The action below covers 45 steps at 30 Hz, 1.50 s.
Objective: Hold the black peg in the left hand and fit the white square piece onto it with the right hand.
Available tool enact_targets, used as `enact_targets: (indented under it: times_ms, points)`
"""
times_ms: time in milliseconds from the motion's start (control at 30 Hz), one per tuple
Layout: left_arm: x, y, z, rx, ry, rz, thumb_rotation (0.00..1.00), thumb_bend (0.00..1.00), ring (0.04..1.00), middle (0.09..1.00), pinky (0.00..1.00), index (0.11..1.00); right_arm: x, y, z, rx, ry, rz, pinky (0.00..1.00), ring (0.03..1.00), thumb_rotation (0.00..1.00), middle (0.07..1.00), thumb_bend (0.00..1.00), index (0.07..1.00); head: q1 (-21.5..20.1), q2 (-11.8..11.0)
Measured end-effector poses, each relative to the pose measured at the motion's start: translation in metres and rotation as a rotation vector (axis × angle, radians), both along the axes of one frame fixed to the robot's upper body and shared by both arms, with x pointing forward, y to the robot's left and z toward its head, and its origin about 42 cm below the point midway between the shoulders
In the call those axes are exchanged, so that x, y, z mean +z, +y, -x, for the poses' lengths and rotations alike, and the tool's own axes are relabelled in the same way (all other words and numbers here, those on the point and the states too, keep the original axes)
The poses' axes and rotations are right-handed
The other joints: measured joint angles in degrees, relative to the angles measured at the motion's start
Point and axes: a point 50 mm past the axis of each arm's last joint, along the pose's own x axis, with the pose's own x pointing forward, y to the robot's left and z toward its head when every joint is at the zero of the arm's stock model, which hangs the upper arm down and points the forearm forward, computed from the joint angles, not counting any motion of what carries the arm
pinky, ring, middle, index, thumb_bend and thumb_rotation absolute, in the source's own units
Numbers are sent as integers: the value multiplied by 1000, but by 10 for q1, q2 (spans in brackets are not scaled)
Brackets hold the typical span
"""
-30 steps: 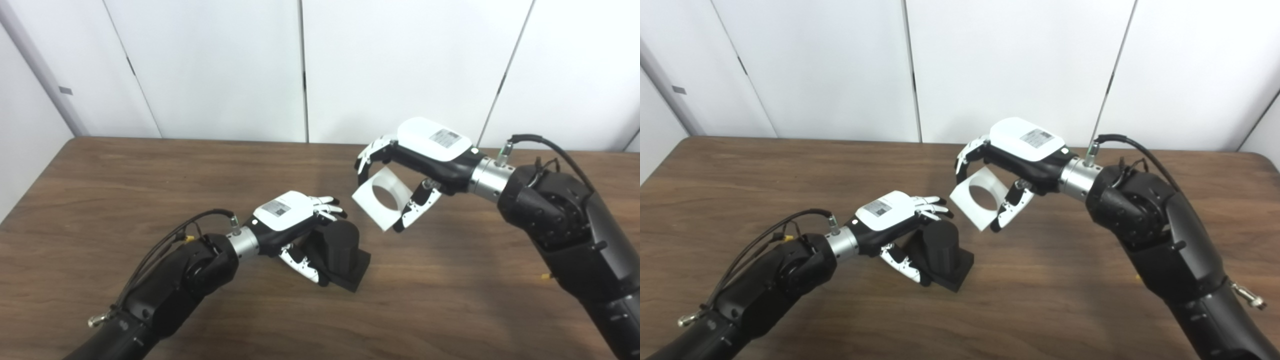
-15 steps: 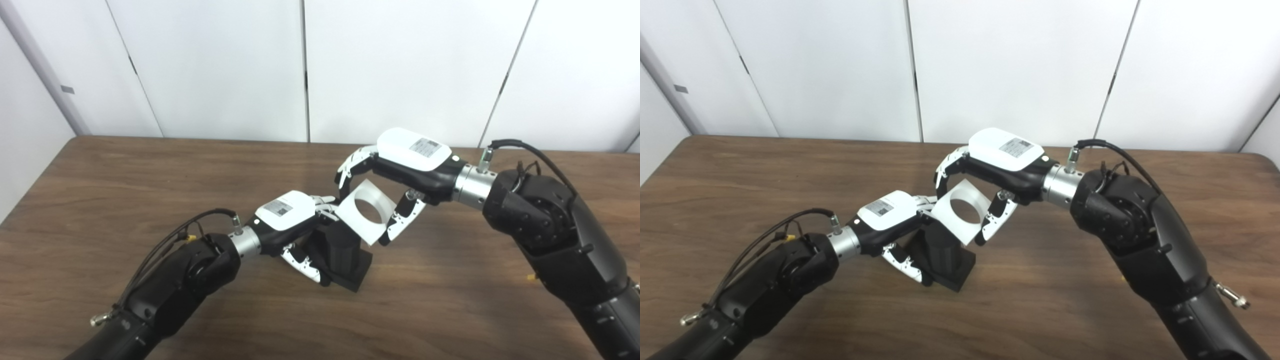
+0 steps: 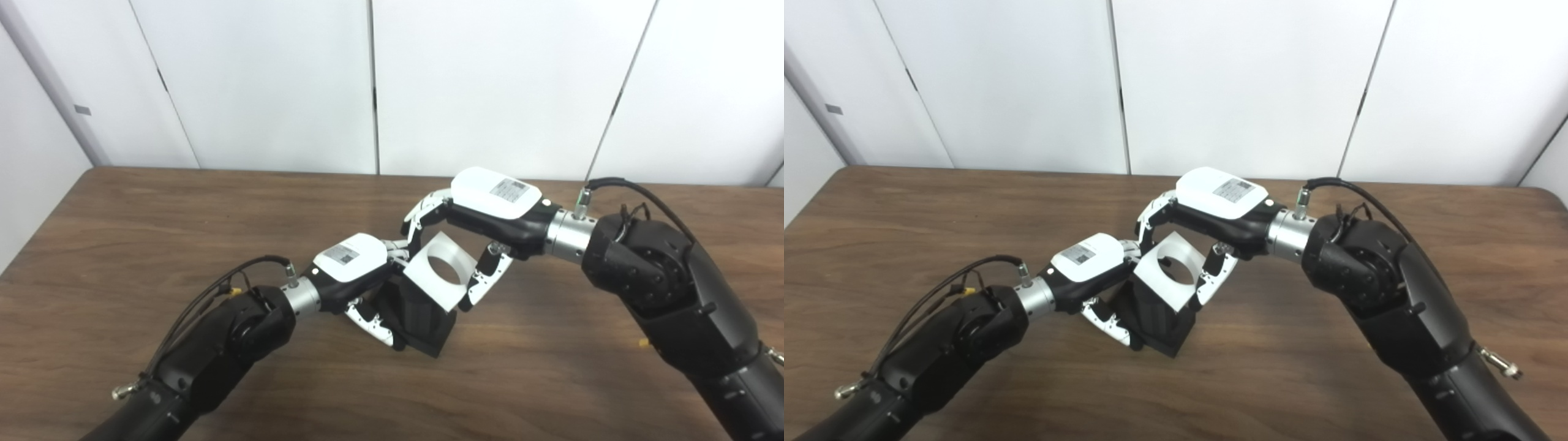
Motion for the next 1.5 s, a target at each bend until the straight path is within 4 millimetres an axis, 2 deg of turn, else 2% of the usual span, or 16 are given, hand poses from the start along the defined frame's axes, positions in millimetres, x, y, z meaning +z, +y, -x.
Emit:
enact_targets:
  times_ms: [500, 867, 1500]
  points:
    - [1, -1, 1, 6, -1, -1, 75, 523, 954, 880, 891, 490, -22, 3, -8, -25, 45, 24, 656, 775, 133, 751, 521, 478, 4, 5]
    - [1, -3, 1, 12, -1, -4, 75, 523, 952, 888, 893, 490, -30, 17, -9, -2, 54, -2, 665, 775, 136, 748, 519, 478, 4, 9]
    - [2, -3, 2, 15, -3, -12, 79, 522, 948, 880, 904, 492, -26, 31, -8, 26, 37, 29, 673, 778, 137, 748, 522, 477, 8, 11]
